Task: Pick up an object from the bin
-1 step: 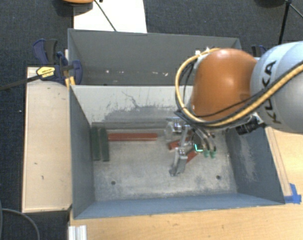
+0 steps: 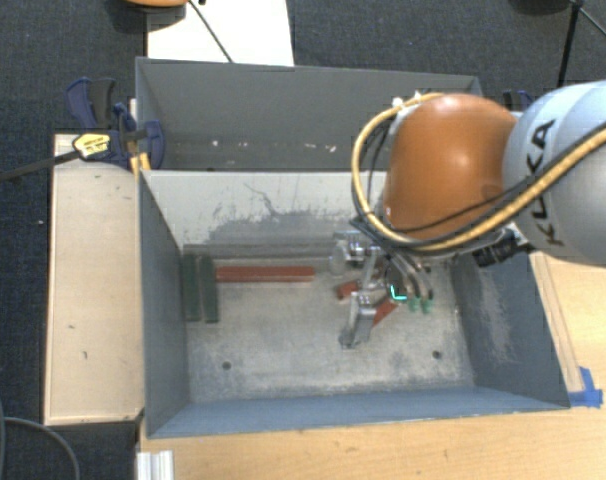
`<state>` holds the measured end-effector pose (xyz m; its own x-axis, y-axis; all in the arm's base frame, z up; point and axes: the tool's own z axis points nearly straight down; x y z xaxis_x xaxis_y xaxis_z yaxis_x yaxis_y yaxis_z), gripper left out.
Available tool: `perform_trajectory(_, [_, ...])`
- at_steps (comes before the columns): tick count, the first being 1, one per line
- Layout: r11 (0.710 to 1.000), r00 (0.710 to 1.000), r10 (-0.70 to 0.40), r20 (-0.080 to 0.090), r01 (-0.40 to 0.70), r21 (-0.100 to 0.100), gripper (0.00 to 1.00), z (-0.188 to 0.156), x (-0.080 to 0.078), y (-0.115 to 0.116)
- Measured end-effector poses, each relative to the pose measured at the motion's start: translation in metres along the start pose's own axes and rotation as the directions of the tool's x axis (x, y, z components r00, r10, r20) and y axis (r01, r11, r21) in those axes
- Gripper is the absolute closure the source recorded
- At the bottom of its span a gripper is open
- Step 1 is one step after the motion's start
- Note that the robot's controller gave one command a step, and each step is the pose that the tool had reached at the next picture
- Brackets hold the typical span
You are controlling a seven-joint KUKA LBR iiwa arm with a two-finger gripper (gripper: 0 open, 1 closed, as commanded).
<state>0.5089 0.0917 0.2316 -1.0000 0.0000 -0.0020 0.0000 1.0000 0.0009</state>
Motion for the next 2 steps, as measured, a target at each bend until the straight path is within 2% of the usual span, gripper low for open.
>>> perform_trajectory(1, [0.996,0.996,-0.088,0.006,0.088,-0.002,0.0,0.024,-0.021,-0.025])
perform_trajectory(2, [0.998,0.998,-0.065,0.003,0.065,0.001,0.0,0.072,-0.036,-0.053])
